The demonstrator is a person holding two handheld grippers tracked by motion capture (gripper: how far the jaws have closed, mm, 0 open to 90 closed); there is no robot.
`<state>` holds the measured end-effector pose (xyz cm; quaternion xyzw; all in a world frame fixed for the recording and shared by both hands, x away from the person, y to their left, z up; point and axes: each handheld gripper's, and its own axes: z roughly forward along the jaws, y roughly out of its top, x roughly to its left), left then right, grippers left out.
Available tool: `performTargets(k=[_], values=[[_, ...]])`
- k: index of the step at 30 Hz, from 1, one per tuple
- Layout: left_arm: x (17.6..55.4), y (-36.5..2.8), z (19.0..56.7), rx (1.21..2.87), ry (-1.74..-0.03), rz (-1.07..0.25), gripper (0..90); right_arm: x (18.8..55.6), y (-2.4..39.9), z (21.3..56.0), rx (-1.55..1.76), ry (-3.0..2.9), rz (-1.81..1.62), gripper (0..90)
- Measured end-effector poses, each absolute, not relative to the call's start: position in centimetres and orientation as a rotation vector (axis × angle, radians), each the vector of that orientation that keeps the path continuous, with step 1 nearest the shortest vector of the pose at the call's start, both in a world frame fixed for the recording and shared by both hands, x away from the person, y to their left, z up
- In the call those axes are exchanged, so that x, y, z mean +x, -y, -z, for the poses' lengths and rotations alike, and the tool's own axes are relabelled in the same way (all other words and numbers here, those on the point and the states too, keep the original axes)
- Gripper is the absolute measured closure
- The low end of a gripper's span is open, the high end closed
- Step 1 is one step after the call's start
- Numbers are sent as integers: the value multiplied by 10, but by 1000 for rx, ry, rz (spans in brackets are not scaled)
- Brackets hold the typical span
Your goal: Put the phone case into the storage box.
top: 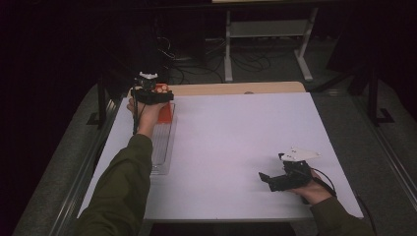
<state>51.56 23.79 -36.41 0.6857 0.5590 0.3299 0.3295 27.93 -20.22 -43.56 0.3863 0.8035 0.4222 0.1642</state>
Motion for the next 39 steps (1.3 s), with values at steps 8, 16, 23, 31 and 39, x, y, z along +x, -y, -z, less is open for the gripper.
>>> performTargets(k=[8, 16, 23, 31, 39], values=[[508, -239, 355, 1793, -1438, -848, 0, 278, 202, 435, 1111, -2289, -1207, 0], [499, -242, 346, 1846, -1377, -783, 0, 277, 202, 434, 1105, -2287, -1202, 0], [486, -244, 337, 1894, -1303, -722, 0, 278, 201, 434, 1097, -2286, -1200, 0], [472, -240, 331, 1946, -1192, -648, 0, 277, 201, 434, 1100, -2278, -1201, 0], [458, -235, 323, 1954, -1081, -557, 0, 276, 201, 433, 1104, -2275, -1204, 0]])
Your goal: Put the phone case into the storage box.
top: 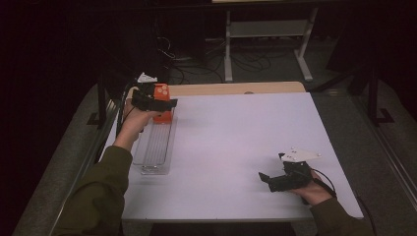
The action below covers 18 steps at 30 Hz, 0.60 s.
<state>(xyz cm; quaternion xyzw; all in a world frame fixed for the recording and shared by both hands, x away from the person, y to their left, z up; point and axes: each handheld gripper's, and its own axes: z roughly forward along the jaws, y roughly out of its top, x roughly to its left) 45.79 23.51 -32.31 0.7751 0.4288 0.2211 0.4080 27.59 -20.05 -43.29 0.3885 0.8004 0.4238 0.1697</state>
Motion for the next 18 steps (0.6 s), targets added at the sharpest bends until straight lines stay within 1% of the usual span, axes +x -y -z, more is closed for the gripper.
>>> performTargets(k=[12, 18], values=[[433, -223, 320, 1988, -935, -470, 0, 276, 201, 431, 1092, -2279, -1206, 0], [419, -218, 323, 1990, -898, -413, 0, 277, 204, 426, 1067, -2266, -1240, 0]])
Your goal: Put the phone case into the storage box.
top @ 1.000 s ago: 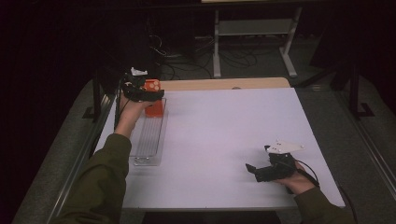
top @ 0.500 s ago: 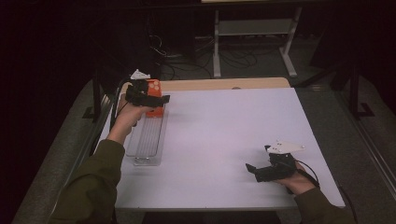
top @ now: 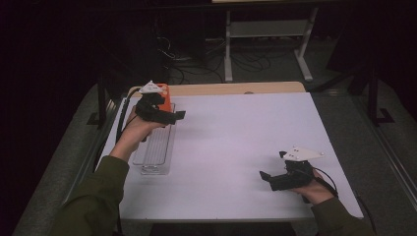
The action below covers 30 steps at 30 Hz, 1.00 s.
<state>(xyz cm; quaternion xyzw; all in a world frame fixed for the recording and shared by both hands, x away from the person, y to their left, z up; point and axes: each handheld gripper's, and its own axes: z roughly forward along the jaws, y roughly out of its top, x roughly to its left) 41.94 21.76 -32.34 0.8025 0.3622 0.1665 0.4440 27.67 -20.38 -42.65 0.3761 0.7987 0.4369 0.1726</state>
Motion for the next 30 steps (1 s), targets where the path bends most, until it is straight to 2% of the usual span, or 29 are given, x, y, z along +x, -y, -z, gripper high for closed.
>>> performTargets(k=[8, 30], values=[[404, -213, 336, 1986, -867, -352, 0, 278, 205, 420, 1037, -2256, -1275, 0], [350, -221, 363, 1984, -750, -305, 0, 278, 206, 405, 999, -2243, -1307, 0]])
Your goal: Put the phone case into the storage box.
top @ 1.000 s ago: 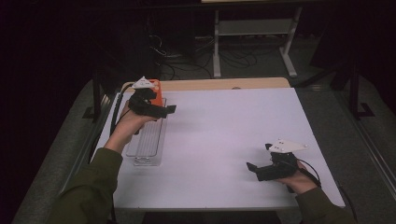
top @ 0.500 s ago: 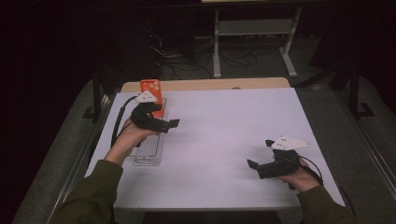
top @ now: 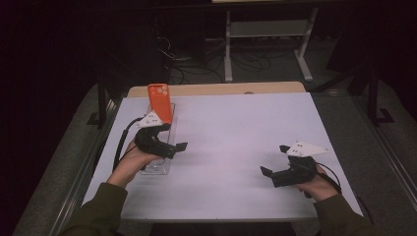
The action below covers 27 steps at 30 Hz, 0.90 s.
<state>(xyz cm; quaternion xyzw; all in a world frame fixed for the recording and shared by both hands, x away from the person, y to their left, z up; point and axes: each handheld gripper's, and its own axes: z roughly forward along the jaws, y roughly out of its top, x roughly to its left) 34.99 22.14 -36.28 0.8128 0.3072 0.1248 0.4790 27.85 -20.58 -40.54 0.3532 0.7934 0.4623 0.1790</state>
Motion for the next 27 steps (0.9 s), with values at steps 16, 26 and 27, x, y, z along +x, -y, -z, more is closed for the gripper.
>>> performTargets(k=[16, 26, 27], values=[[319, -227, 378, 1963, -705, -324, 0, 277, 205, 402, 976, -2245, -1313, 0], [312, -234, 389, 1975, -697, -313, 0, 278, 204, 401, 989, -2243, -1319, 0], [312, -234, 390, 1973, -696, -314, 0, 278, 204, 401, 992, -2243, -1320, 0]])
